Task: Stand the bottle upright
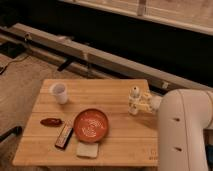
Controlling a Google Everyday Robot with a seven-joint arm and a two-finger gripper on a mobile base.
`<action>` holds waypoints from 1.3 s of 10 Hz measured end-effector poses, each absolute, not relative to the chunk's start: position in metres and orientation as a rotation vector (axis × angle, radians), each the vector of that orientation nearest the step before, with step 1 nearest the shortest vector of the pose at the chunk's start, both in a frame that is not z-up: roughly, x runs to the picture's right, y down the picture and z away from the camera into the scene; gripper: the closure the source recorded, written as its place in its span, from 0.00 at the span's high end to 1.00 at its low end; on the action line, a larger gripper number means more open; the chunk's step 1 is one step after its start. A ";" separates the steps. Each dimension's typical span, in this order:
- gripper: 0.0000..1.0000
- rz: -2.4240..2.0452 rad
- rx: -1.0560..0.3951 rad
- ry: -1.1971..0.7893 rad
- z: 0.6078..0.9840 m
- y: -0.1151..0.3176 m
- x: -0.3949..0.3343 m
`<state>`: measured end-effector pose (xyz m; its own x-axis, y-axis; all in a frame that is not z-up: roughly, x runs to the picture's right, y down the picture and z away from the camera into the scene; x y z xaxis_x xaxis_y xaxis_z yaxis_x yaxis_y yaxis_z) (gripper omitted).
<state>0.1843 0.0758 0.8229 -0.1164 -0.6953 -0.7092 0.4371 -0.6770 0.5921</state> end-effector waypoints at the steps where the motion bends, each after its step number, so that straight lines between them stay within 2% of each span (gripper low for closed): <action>1: 0.00 -1.873 1.384 -0.300 0.823 0.076 0.184; 2: 0.02 -1.864 1.382 -0.297 0.824 0.077 0.184; 4: 0.19 -1.849 1.380 -0.290 0.824 0.079 0.184; 5: 0.32 -1.843 1.381 -0.290 0.825 0.080 0.183; 9: 0.72 -1.839 1.382 -0.290 0.826 0.082 0.182; 10: 0.78 -1.844 1.381 -0.292 0.827 0.082 0.181; 13: 0.80 -1.858 1.378 -0.305 0.826 0.084 0.182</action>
<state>0.1822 0.0842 0.8258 -0.1008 -0.7066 -0.7004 0.4452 -0.6616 0.6034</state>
